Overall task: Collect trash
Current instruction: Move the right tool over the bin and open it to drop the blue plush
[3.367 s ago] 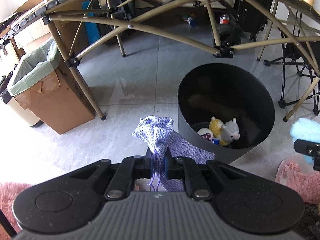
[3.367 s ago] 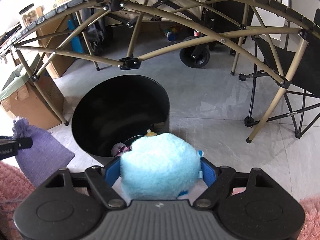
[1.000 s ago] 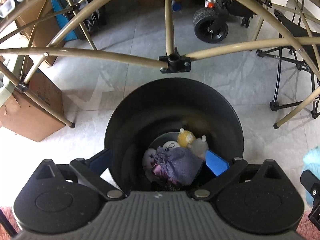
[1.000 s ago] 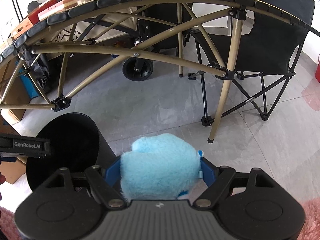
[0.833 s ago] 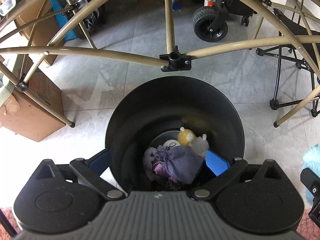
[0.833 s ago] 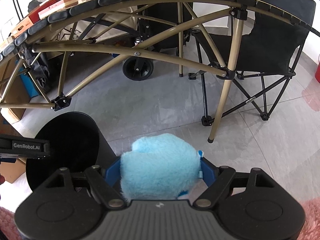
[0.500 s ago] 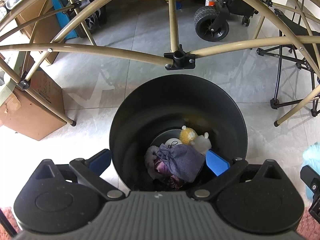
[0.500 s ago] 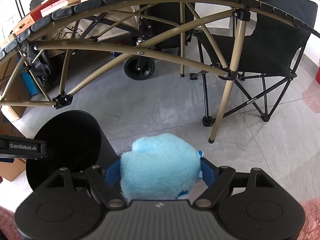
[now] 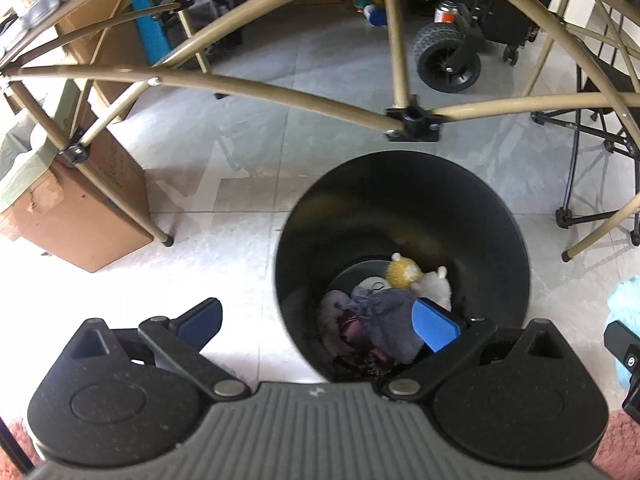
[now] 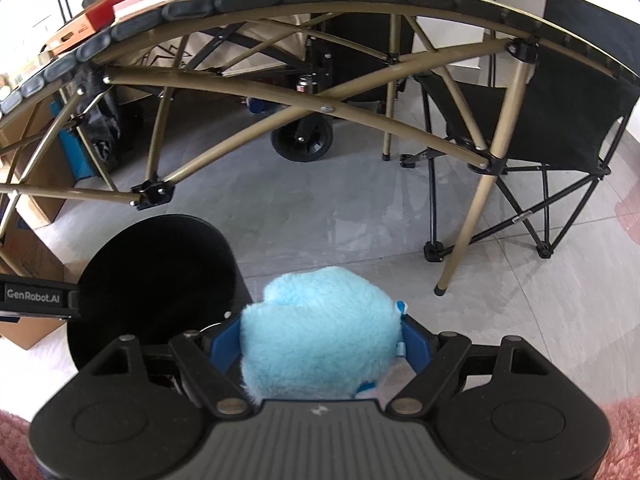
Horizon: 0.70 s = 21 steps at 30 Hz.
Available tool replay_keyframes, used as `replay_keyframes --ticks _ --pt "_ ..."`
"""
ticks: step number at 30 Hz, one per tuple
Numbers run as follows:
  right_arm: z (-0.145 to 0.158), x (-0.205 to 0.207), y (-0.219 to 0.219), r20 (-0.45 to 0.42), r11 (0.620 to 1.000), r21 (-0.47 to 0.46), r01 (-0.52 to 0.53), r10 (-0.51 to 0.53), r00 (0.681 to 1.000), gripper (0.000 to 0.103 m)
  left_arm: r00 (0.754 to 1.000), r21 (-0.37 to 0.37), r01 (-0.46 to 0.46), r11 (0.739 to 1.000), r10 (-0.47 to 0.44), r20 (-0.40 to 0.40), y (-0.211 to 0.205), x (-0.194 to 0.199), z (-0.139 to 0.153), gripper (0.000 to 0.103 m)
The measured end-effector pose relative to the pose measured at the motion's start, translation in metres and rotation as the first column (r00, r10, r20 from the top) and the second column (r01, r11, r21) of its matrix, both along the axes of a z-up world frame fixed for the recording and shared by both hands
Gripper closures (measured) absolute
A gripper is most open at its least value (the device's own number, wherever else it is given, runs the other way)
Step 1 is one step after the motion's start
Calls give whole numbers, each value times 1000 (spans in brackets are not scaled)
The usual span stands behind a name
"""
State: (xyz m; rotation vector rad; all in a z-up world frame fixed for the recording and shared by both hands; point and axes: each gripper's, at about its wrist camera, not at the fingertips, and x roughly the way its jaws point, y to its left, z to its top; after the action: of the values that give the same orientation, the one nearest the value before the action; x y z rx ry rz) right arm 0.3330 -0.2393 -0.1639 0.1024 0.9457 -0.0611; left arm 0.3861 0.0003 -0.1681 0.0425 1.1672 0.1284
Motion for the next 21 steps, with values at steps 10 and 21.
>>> replay_keyframes --ticks 10,21 --pt "4 9 39 11 996 -9 -87 87 996 23 997 -4 -69 998 70 14 44 -11 2 0" --pt "2 24 91 -16 984 6 -177 177 984 23 987 -20 -162 987 162 9 95 -23 -1 0"
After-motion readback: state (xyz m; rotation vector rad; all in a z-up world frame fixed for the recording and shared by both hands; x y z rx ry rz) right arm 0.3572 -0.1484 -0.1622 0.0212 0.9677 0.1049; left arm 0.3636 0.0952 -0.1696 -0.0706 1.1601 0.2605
